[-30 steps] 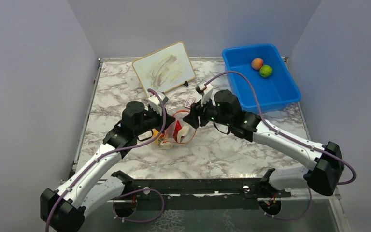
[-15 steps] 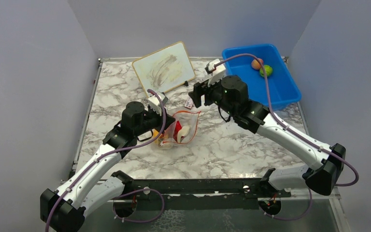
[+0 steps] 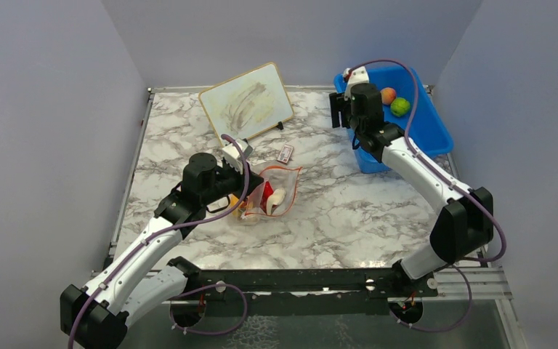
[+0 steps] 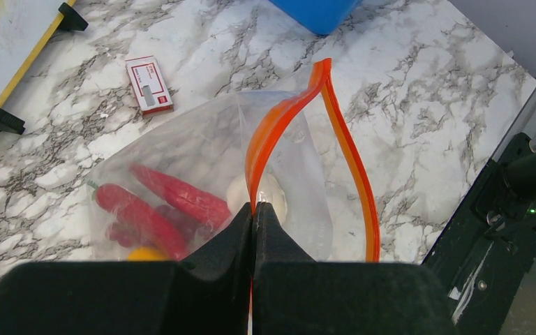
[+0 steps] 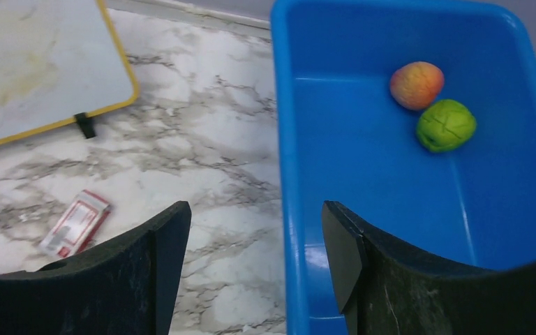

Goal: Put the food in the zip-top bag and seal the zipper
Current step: Pick up the fake fruit from the bin.

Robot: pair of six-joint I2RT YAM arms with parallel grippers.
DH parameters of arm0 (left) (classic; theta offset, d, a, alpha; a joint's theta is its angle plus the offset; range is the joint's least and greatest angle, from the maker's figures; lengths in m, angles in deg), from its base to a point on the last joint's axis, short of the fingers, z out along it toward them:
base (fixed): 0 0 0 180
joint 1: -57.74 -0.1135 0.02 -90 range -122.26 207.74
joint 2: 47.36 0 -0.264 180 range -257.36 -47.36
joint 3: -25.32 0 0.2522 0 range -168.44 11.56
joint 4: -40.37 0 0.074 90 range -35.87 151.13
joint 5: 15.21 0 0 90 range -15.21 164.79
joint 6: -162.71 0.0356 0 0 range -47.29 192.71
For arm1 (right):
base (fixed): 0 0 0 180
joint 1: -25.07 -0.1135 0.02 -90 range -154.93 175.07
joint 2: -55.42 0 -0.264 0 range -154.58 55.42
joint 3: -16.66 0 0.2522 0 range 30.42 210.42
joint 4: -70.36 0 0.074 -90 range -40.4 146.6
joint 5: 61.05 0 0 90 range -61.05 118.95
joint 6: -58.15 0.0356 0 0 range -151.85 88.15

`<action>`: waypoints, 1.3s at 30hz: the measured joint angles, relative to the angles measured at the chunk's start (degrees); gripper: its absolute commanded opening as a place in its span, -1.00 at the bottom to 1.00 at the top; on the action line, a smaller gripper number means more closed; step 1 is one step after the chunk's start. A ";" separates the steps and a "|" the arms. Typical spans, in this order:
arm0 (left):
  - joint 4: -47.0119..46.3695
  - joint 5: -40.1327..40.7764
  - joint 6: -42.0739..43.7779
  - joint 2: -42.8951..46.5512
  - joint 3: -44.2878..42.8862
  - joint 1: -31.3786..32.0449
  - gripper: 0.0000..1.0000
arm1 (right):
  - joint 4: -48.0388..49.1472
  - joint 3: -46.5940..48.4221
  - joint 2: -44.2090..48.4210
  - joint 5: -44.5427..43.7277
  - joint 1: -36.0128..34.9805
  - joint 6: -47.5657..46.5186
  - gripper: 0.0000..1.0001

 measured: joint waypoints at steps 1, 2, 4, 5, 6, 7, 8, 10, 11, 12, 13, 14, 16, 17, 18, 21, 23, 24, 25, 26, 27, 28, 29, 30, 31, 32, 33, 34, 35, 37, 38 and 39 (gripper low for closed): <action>0.00 0.02 0.00 0.00 0.00 0.00 -1.00 | -0.07 0.46 -0.98 -0.50 1.18 -0.39 0.33; 0.02 0.02 0.00 0.00 0.00 0.00 -1.00 | 0.11 0.85 -1.79 -0.85 2.21 -0.81 0.31; 0.02 0.00 0.00 0.00 0.00 0.00 -1.00 | 0.50 1.90 -3.98 -1.51 4.59 -1.75 0.26; 0.00 0.02 0.00 0.00 0.00 0.00 -1.00 | 0.59 2.34 -4.94 -1.70 5.60 -2.12 0.25; 0.00 0.02 0.00 0.00 0.00 0.00 -1.00 | 0.79 2.73 -5.99 -1.84 6.75 -2.49 0.24; 0.00 0.02 0.00 0.02 0.00 0.00 -1.00 | 0.87 3.30 -7.08 -1.97 7.93 -2.73 0.24; 0.00 0.02 0.02 0.02 0.00 0.00 -1.00 | 0.96 4.04 -8.33 -2.05 9.20 -2.97 0.24; 0.00 0.02 0.00 0.07 0.00 0.00 -1.00 | 1.14 6.23 -11.28 -2.45 12.20 -3.26 0.25; 0.02 0.02 0.00 0.11 0.00 0.00 -1.00 | 1.40 7.21 -12.74 -2.67 13.57 -3.41 0.26; 0.02 0.02 0.02 0.17 0.00 0.00 -1.00 | 1.53 8.24 -14.08 -2.91 14.84 -3.48 0.27; 0.02 0.02 0.00 0.26 0.02 0.00 -1.00 | 1.60 9.38 -15.47 -3.13 16.00 -3.54 0.29; 0.02 0.02 0.00 0.39 0.04 0.00 -1.00 | 1.64 10.71 -17.05 -3.32 17.05 -3.63 0.31; 0.00 0.02 0.02 0.59 0.15 0.00 -1.00 | 1.81 13.66 -20.37 -3.67 19.02 -3.93 0.35; 0.02 0.02 0.02 0.70 0.24 0.00 -1.00 | 1.84 15.02 -22.05 -3.76 19.87 -4.09 0.36; 0.02 0.02 0.00 0.76 0.35 0.00 -1.00 | 1.92 16.39 -23.76 -3.82 20.72 -4.13 0.38; 0.04 0.02 0.02 0.83 0.52 0.00 -1.00 | 1.99 20.61 -29.46 -3.80 22.86 -4.52 0.45; 0.02 0.02 0.02 0.83 0.52 0.00 -1.00 | 1.84 23.28 -33.07 -3.74 23.89 -4.59 0.49; 0.02 0.02 0.02 0.85 0.52 0.00 -1.00 | 1.70 24.63 -34.88 -3.74 24.39 -4.59 0.50; 0.02 0.02 0.02 0.87 0.52 0.00 -1.00 | 1.53 25.83 -36.48 -3.72 24.85 -4.63 0.50; 0.02 0.02 0.02 0.87 0.52 0.00 -1.00 | 1.27 26.88 -37.92 -3.72 25.31 -4.68 0.51; 0.02 0.02 0.02 0.87 0.52 0.00 -1.00 | 0.87 28.11 -39.43 -3.72 25.81 -4.70 0.52; 0.02 0.04 0.04 0.87 0.52 0.00 -1.00 | 0.74 28.79 -40.37 -3.69 26.08 -4.70 0.53; 0.02 0.04 0.04 0.87 0.52 0.00 -1.00 | 0.37 29.53 -41.31 -3.65 26.36 -4.74 0.54; 0.02 0.04 0.04 0.87 0.52 0.00 -1.00 | 0.13 30.25 -42.18 -3.54 26.67 -4.81 0.54; 0.02 0.04 0.04 0.87 0.52 0.00 -1.00 | 0.00 30.86 -42.91 -3.52 26.95 -4.90 0.54; 0.04 0.04 0.04 0.87 0.52 0.00 -1.00 | -0.02 31.45 -43.52 -3.54 27.23 -4.96 0.54; 0.02 0.04 0.04 0.87 0.52 0.00 -1.00 | 0.00 31.95 -44.02 -3.54 27.43 -5.07 0.55; 0.04 0.04 0.07 0.87 0.52 0.00 -1.00 | 0.02 32.33 -44.44 -3.56 27.65 -5.35 0.55; 0.04 0.04 0.07 0.87 0.52 0.00 -1.00 | 0.04 32.54 -44.72 -3.58 27.67 -5.55 0.55; 0.04 0.04 0.09 0.87 0.52 0.00 -1.00 | 0.04 32.83 -45.07 -3.61 27.98 -5.95 0.55; 0.04 0.04 0.11 0.87 0.52 0.00 -1.00 | 0.07 33.00 -45.20 -3.58 28.04 -6.01 0.55; 0.04 0.07 0.13 0.87 0.52 0.00 -1.00 | 0.20 33.22 -45.40 -3.58 28.17 -6.08 0.55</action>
